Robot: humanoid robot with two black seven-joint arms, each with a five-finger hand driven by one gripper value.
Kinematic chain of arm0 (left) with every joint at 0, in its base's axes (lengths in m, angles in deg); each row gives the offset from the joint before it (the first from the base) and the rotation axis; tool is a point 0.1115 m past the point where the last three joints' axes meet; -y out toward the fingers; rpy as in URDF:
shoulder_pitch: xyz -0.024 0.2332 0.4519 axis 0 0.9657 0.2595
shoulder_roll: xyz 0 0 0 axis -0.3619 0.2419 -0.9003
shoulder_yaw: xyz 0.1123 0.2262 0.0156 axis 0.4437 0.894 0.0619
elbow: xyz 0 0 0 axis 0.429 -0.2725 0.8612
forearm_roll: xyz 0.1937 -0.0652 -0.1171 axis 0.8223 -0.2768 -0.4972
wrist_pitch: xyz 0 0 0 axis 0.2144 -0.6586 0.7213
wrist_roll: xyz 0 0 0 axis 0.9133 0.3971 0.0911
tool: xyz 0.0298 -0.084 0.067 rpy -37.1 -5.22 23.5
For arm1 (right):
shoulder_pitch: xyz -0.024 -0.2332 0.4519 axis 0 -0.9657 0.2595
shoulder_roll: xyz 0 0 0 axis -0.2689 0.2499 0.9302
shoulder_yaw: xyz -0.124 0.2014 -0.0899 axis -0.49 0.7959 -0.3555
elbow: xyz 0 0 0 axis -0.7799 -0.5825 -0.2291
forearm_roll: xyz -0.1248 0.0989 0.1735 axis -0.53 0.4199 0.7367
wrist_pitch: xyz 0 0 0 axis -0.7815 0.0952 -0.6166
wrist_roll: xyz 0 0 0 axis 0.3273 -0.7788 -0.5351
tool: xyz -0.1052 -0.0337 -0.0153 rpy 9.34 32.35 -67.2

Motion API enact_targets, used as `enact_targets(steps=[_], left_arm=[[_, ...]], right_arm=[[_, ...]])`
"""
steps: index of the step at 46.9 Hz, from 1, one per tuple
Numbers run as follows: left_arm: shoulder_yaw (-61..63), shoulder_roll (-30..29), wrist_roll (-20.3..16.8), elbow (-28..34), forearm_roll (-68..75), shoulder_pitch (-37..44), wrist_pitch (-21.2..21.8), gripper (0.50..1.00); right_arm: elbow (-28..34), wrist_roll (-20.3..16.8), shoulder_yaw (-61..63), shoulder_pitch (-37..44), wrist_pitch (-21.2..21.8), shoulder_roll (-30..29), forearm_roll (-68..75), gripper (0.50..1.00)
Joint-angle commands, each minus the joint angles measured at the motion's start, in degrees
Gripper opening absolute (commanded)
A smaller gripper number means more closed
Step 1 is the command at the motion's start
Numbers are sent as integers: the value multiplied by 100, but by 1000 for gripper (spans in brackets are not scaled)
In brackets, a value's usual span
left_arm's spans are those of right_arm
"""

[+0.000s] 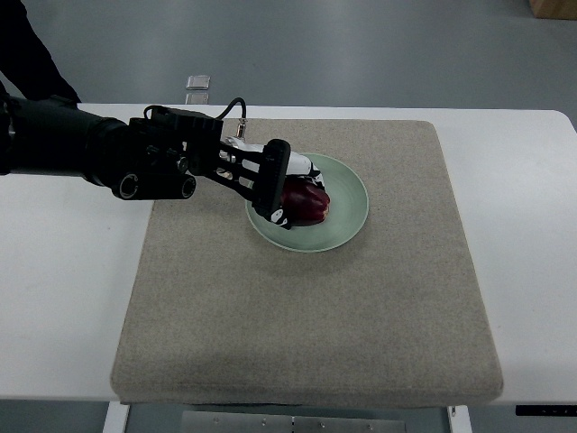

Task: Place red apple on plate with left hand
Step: 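Open the left hand fingers to release the apple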

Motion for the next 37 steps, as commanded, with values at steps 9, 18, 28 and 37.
enact_targets(steps=[9, 18, 28, 37], left_arm=[[-55, -18, 0, -14, -18, -60, 53, 947], [-170, -71, 0, -40, -26, -113, 53, 975], [-538, -360, -27, -67, -97, -289, 18, 992], [-1153, -835, -27, 73, -184, -351, 79, 992]], right_arm=[[0, 0, 0, -8, 0, 0, 0, 930], [0, 0, 0, 1, 0, 0, 0, 930], [0, 0, 0, 1, 0, 0, 0, 928], [0, 0, 0, 1, 0, 0, 0, 930]])
